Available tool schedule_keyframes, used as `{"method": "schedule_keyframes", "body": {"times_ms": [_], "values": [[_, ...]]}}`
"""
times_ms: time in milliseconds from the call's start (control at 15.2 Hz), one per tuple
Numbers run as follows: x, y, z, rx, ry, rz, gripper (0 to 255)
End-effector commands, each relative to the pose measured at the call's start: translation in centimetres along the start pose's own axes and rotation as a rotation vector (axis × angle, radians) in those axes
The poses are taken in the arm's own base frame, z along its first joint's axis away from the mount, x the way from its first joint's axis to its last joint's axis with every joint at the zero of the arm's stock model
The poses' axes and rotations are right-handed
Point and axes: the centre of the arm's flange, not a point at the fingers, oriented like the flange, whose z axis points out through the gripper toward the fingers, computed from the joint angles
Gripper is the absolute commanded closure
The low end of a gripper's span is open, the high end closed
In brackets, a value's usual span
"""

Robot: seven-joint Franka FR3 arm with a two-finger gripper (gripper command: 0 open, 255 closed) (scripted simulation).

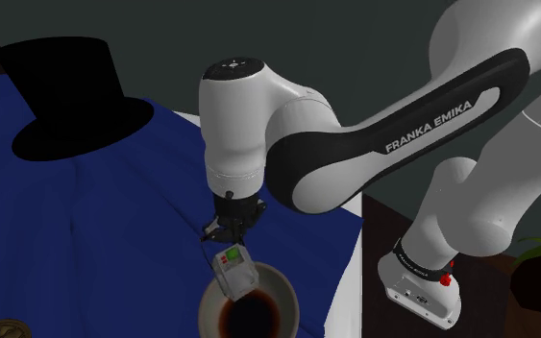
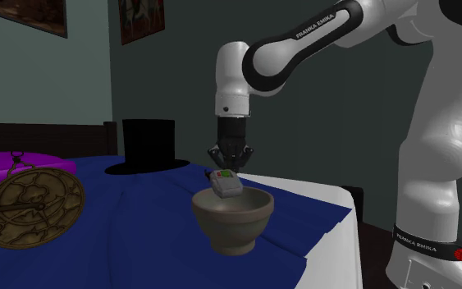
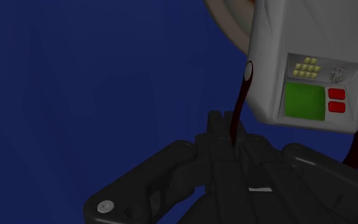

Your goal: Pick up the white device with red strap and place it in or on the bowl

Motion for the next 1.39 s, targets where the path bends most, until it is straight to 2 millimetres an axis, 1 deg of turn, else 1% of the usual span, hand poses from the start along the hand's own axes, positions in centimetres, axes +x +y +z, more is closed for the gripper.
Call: {"method": "schedule_keyframes", "body": {"times_ms": [0, 264, 330, 660, 858, 924, 1320], "values": [[0.0, 0.0, 0.1, 0.000, 0.000, 0.000, 255], [0.0, 0.0, 0.1, 0.000, 0.000, 0.000, 255], [0.0, 0.0, 0.1, 0.000, 0.000, 0.000, 0], [0.0, 0.0, 0.1, 0.000, 0.000, 0.000, 0], [0.0, 0.0, -3.9, 0.000, 0.000, 0.000, 0], [0.0, 0.0, -4.9, 0.000, 0.000, 0.000, 0], [0.0, 0.0, -4.9, 0.000, 0.000, 0.000, 0]]}}
